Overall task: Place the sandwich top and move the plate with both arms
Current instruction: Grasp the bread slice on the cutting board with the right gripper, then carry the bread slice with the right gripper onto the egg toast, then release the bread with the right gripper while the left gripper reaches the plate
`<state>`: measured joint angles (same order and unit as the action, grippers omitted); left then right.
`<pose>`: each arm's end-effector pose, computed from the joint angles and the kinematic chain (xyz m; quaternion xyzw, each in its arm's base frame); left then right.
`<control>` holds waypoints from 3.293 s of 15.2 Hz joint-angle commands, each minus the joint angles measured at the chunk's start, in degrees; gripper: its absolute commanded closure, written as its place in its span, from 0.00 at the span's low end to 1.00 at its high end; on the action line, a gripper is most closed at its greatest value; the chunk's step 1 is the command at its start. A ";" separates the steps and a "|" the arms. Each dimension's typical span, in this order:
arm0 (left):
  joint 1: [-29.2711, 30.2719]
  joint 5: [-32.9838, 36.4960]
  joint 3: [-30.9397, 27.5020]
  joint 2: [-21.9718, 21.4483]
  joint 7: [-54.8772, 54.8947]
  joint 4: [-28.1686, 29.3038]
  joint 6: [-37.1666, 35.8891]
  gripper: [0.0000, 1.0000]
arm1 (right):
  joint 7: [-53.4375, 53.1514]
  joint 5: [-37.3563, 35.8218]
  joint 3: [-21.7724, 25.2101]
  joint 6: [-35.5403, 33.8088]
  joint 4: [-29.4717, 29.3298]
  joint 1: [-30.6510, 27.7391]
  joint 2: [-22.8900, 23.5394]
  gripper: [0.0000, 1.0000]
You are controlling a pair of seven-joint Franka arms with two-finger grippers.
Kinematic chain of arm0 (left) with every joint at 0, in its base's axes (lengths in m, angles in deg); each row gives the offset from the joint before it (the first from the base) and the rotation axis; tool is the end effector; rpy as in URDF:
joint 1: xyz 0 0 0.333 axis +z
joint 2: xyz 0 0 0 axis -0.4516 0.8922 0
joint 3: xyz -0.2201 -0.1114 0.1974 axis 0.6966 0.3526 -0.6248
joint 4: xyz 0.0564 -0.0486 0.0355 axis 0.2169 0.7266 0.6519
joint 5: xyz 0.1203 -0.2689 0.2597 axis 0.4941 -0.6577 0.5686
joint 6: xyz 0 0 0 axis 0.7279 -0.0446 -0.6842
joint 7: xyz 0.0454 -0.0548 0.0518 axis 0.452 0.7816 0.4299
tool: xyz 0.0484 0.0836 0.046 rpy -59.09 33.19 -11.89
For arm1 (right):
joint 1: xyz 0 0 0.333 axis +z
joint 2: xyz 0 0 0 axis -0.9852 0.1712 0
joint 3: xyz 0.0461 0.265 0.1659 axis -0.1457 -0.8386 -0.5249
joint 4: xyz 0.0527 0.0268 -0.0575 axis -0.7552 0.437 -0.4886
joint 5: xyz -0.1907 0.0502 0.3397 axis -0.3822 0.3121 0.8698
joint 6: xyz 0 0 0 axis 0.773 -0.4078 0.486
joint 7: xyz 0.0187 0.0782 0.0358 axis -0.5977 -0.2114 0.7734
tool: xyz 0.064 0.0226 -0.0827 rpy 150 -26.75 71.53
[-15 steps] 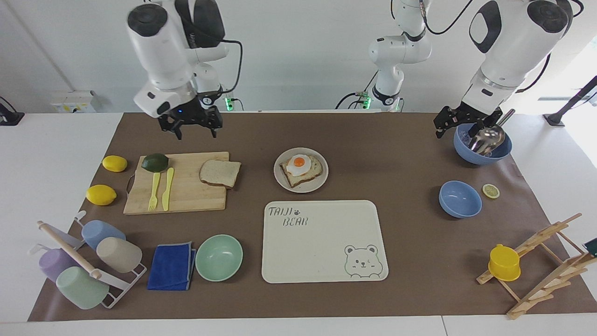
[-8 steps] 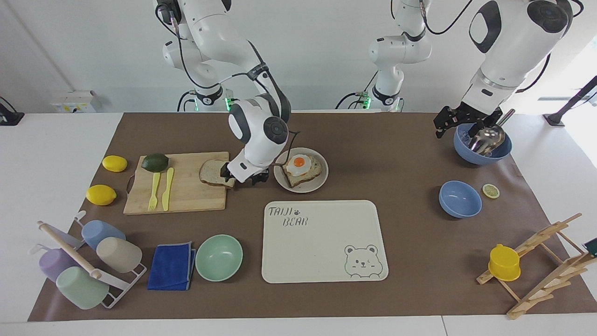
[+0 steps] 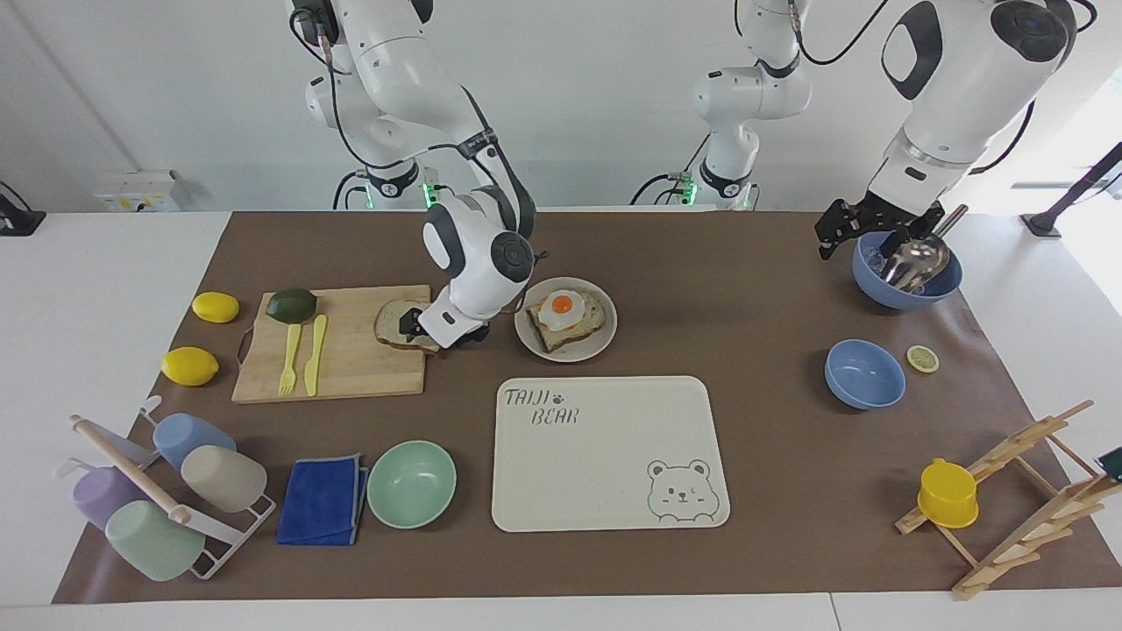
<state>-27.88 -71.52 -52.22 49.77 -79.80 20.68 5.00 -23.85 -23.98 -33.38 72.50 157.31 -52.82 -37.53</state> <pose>0.5440 -0.0525 0.5884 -0.9992 0.0319 0.0237 0.0006 0.5344 0.2247 0.2893 0.9619 0.0598 -0.0994 0.2476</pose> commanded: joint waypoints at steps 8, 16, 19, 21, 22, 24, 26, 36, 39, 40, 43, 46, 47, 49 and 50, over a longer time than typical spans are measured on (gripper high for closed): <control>0.60 1.18 0.36 -0.46 0.25 0.23 -0.33 0.00 | 2.94 -1.19 -0.50 -0.14 4.49 -0.51 -2.79 0.42; 0.60 1.18 0.36 -0.46 0.25 0.23 -0.33 0.00 | 3.55 -0.31 -1.47 -2.25 1.59 0.72 -2.35 1.00; 0.60 1.18 0.36 -0.46 0.25 0.23 -0.33 0.00 | 3.47 2.83 -4.62 -7.42 -6.99 1.33 -1.12 1.00; 0.60 1.18 0.36 -0.46 0.25 0.23 -0.33 0.00 | 2.94 6.70 -7.26 -10.58 -15.51 2.64 0.19 1.00; 0.60 1.18 0.36 -0.46 0.25 0.23 -0.33 0.00 | 2.68 7.24 -7.53 -11.56 -18.86 4.31 1.24 1.00; 0.60 1.18 0.36 -0.46 0.25 0.23 -0.33 0.00 | 0.14 7.33 -7.62 -8.25 -20.30 8.87 1.61 1.00; 0.60 1.18 0.36 -0.46 0.25 0.32 -0.33 0.00 | -4.07 8.04 -7.62 -4.02 -18.55 12.31 1.69 1.00; 0.24 1.18 0.45 -0.55 0.34 0.32 -0.41 0.00 | -7.08 12.07 -7.71 3.54 -14.15 12.93 1.08 0.28; -0.19 1.18 0.54 -1.07 0.25 1.46 -0.59 0.00 | -6.99 13.13 -7.71 4.60 -15.02 12.94 1.08 0.00; -0.28 1.18 0.54 -1.33 0.25 1.64 -0.59 0.00 | -6.38 13.22 -7.62 4.08 -16.16 12.68 0.91 0.00; -0.37 0.92 0.62 -2.47 0.25 4.17 0.37 0.00 | -4.98 13.57 -7.53 0.75 -16.61 6.55 -3.57 0.00; -3.70 0.13 0.62 -5.20 -0.36 11.10 6.24 0.00 | -3.14 21.11 -7.45 -4.87 -17.31 -2.68 -8.92 0.00; -6.15 -0.65 0.62 -5.73 -2.54 13.57 8.53 0.00 | 0.18 21.48 -7.36 -7.32 -17.31 -5.23 -10.42 0.00; -10.02 -3.37 0.62 -5.65 -9.65 17.44 14.50 0.00 | 5.03 22.10 -7.27 -10.50 -17.31 -10.59 -11.75 0.00; -12.21 -5.21 0.62 -5.12 -12.90 19.20 17.57 0.00 | 5.92 22.10 -7.27 -11.82 -17.31 -11.92 -12.62 0.00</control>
<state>-36.00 -74.19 -50.97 46.46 -86.91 33.84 16.27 -20.27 -3.31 -39.92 62.43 139.13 -61.82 -48.87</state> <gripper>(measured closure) 0.000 0.000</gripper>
